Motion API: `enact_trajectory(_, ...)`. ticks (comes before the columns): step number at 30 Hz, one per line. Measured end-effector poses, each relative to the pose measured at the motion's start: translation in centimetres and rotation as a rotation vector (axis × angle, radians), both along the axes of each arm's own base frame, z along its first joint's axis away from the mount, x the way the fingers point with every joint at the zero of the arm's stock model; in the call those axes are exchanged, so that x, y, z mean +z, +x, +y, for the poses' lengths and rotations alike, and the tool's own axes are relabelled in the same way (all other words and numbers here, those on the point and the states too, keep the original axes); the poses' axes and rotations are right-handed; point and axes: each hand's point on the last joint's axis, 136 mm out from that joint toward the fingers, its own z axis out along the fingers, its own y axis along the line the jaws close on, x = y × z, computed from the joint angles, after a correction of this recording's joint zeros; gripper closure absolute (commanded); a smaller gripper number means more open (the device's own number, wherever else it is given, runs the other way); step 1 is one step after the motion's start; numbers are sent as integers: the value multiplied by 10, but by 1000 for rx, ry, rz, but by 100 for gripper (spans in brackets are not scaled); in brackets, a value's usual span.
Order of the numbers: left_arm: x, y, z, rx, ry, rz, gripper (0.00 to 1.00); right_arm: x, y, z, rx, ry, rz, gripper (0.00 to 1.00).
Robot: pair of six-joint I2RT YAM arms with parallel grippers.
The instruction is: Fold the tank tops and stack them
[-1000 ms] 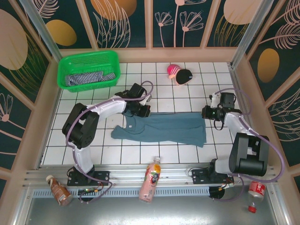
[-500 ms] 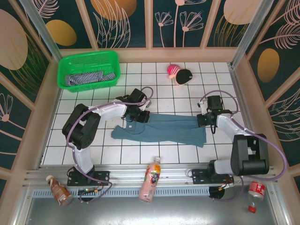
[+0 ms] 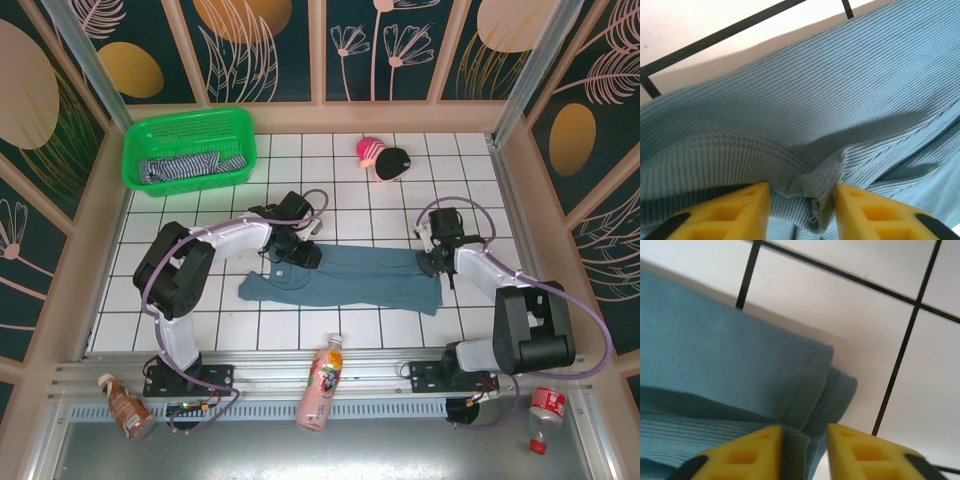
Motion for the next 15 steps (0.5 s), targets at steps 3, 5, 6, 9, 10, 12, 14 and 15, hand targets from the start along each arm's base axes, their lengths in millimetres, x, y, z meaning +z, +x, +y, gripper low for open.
enact_trajectory(3, 13, 1, 0, -2, -2, -3, 54, -2, -9, -1, 43, -65, 36, 56)
enact_trajectory(5, 22, 2, -1, -4, -2, -5, 51, -1, -13, -5, 50, -98, 55, 54)
enact_trajectory(6, 27, 3, -2, -6, 0, -5, 49, 1, -13, -7, 53, -113, 60, 53)
enact_trajectory(9, 39, 7, -1, -5, 8, -9, 44, 12, -9, -11, 57, -143, 41, 50)
enact_trajectory(10, 42, 8, 0, 1, 12, -7, 43, 17, -6, -12, 60, -150, 28, 50)
enact_trajectory(12, 47, 15, 7, 25, 30, -11, 43, 27, 0, -12, 61, -156, -1, 48)
enact_trajectory(14, 51, 25, 19, 73, 56, -16, 42, 38, 7, -10, 59, -146, -34, 47)
enact_trajectory(15, 53, 33, 29, 117, 76, -20, 41, 44, 11, -8, 57, -132, -57, 46)
